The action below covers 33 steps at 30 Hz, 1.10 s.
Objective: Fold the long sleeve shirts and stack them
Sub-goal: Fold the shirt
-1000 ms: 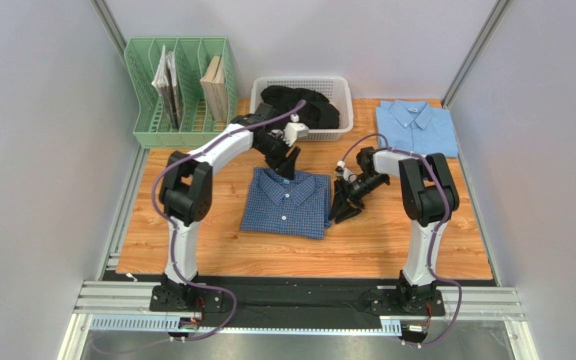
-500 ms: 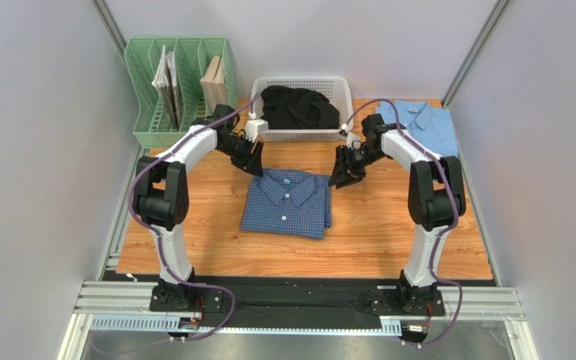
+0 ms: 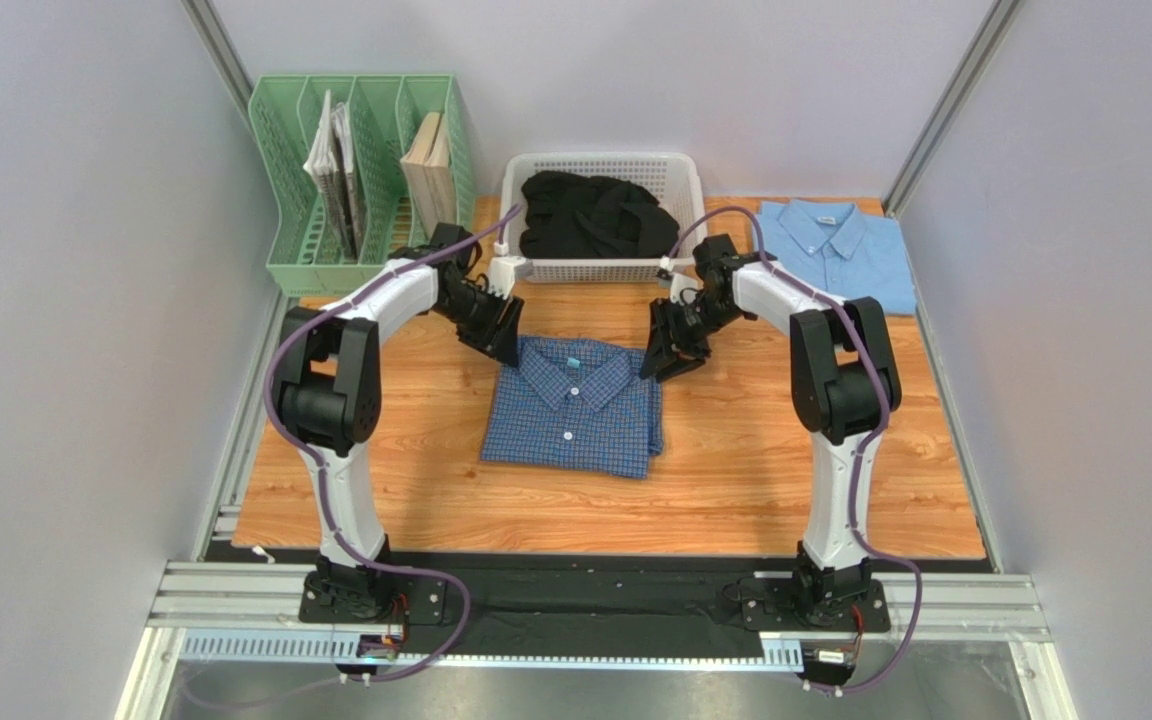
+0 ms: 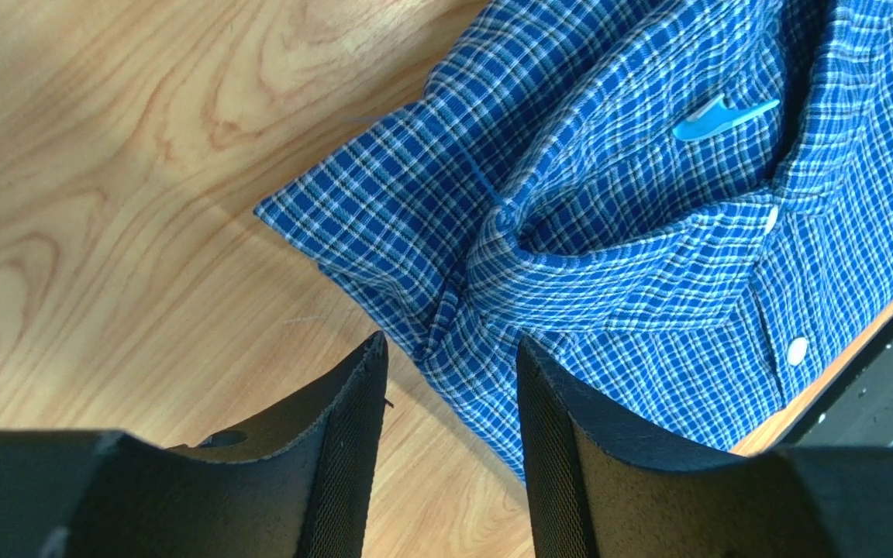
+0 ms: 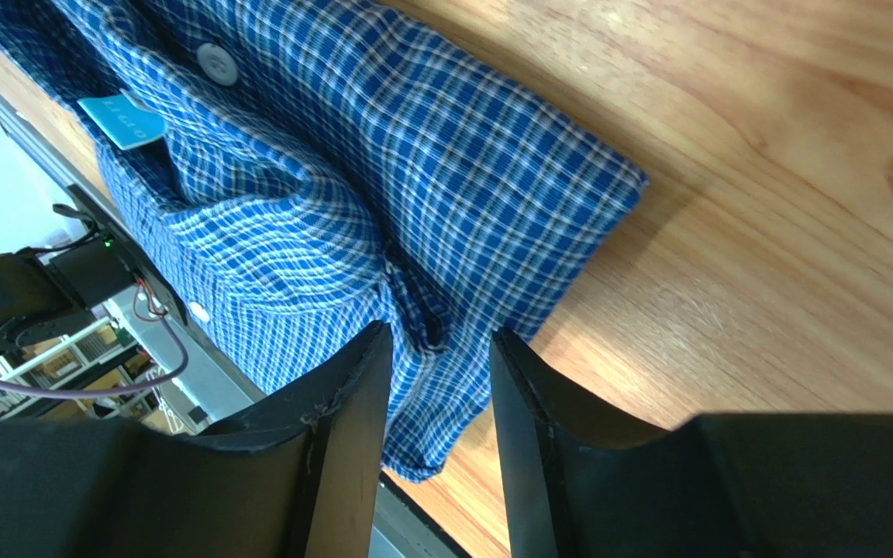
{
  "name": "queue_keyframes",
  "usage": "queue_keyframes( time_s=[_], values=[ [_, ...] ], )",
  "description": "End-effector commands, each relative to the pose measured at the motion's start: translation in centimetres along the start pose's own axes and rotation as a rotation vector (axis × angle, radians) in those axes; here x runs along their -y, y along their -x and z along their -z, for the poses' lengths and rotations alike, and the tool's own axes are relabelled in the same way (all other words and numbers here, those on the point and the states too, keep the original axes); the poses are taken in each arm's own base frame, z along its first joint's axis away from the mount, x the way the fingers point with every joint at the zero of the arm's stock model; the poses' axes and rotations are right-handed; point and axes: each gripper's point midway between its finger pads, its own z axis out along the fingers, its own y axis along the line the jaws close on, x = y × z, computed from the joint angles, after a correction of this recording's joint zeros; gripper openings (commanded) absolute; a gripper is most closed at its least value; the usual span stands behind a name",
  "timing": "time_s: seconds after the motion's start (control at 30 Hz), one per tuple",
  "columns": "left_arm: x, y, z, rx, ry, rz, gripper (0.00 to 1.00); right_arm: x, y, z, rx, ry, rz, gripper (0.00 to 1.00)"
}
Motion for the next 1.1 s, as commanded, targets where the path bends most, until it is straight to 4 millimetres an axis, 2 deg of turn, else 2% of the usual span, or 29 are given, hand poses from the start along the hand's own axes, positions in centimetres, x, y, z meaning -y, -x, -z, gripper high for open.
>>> queue_keyframes(
  time_s=[0.0,0.07,0.17,0.2,0.23,0.27,0.33,0.37,0.4,0.43,0.53,0.6,0.73,0.87,0.93,1.03,1.07],
  values=[
    [-0.4,0.4,0.3,0.027,0.024,0.026,0.50,-1.4,1.3,0.2,0.042,0.050,0.012,0.41],
    [-0.4,0.5,0.6,0.039,0.017,0.040,0.49,-1.6,1.0,0.0,0.030,0.065,0.007,0.39],
    [-0.2,0.6,0.6,0.045,-0.009,0.047,0.40,-1.6,0.8,-0.1,0.019,0.073,0.003,0.25],
    [-0.1,0.6,0.7,0.049,-0.016,0.047,0.33,-1.5,0.8,0.0,0.020,0.070,0.008,0.11],
    [0.1,0.8,0.8,0.056,-0.032,0.046,0.28,-1.7,0.8,0.1,0.024,0.074,0.015,0.02],
    [0.3,1.0,1.0,0.067,-0.043,0.046,0.19,-1.8,0.9,0.4,0.032,0.073,0.023,0.00],
    [0.8,1.6,1.7,0.097,-0.057,0.036,0.11,-2.5,1.1,1.4,0.057,0.073,0.044,0.00],
    [0.9,1.6,1.8,0.106,-0.060,0.031,0.02,-2.7,1.4,1.8,0.077,0.071,0.060,0.00],
    [1.2,2.1,2.3,0.125,-0.061,0.014,0.00,-2.8,1.6,2.2,0.093,0.065,0.073,0.00],
    [1.3,2.2,2.5,0.131,-0.061,0.013,0.00,-3.1,1.9,3.2,0.125,0.058,0.087,0.00],
    [1.3,2.7,2.7,0.149,-0.057,-0.011,0.00,-3.0,2.4,4.3,0.168,0.035,0.114,0.00],
    [0.9,2.9,2.6,0.159,-0.044,-0.017,0.00,-2.1,2.4,4.3,0.176,-0.002,0.115,0.00],
    [-0.6,2.7,1.4,0.140,-0.015,0.001,0.00,0.9,2.8,3.3,0.176,-0.079,0.097,0.00],
    [-2.5,2.1,-0.1,0.108,0.000,0.055,0.00,4.2,3.7,0.6,0.147,-0.138,0.055,0.00],
    [-3.0,2.6,-0.3,0.108,-0.003,0.076,0.00,4.5,4.6,0.3,0.160,-0.145,0.051,0.00],
    [-3.5,2.9,-0.1,0.103,0.025,0.085,0.00,5.1,4.9,0.0,0.157,-0.166,0.035,0.00],
    [-3.5,2.7,-0.1,0.091,0.025,0.089,0.04,5.0,4.8,0.2,0.154,-0.168,0.034,0.00]
  ],
)
